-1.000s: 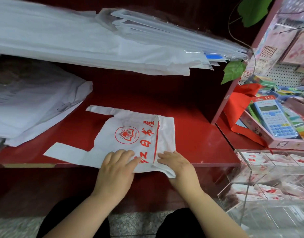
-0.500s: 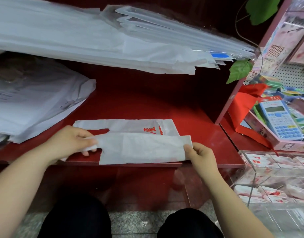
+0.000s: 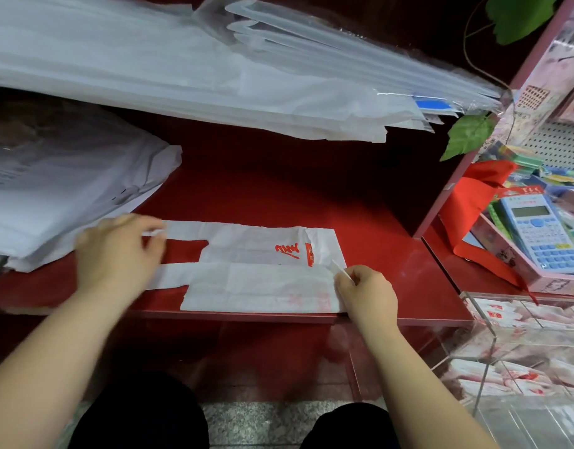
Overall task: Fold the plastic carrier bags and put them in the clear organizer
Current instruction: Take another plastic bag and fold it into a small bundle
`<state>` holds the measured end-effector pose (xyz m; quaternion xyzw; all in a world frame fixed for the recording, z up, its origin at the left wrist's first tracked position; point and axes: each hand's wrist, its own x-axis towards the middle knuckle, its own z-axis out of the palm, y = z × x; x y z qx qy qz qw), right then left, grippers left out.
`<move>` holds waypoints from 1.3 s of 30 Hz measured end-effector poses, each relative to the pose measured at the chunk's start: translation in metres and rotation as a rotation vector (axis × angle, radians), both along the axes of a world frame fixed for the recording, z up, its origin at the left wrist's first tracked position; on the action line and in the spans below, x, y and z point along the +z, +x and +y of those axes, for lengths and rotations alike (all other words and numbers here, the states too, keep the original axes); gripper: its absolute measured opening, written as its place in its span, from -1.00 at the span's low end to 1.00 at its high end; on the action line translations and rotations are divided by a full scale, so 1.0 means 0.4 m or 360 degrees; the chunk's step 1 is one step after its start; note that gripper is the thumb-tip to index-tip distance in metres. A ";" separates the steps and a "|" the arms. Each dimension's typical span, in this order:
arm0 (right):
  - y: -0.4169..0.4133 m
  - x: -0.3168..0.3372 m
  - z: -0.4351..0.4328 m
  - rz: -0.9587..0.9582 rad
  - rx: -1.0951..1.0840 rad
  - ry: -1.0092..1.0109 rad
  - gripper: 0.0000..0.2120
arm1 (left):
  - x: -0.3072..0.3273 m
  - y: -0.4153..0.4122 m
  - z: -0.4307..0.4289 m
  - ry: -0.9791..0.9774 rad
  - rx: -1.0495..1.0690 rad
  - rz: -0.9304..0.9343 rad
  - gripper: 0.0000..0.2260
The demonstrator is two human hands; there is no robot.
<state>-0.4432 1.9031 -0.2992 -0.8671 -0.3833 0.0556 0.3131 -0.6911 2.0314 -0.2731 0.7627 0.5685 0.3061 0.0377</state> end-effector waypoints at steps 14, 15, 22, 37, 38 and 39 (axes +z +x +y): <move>-0.019 -0.035 -0.017 -0.0335 0.0004 0.0023 -0.57 | -0.097 0.293 -0.216 -0.0435 -0.0737 0.0757 -0.51; -0.019 -0.037 -0.017 -0.0352 -0.0032 -0.0013 -0.54 | -0.096 0.292 -0.218 -0.0433 -0.0745 0.0777 -0.51; -0.015 -0.053 -0.018 -0.0973 0.0214 0.0169 -0.63 | -0.092 0.291 -0.213 -0.0460 -0.0788 0.0811 -0.52; -0.023 -0.077 -0.041 -0.0846 0.0468 0.0053 -0.61 | -0.065 0.072 -0.062 -0.0718 -0.0307 0.0745 -0.54; -0.024 -0.076 -0.042 -0.0875 0.0464 0.0035 -0.61 | -0.065 0.061 -0.056 -0.0712 -0.0262 0.0762 -0.55; -0.025 -0.075 -0.040 -0.0898 0.0475 0.0007 -0.61 | -0.060 0.057 -0.056 -0.0704 -0.0215 0.0756 -0.56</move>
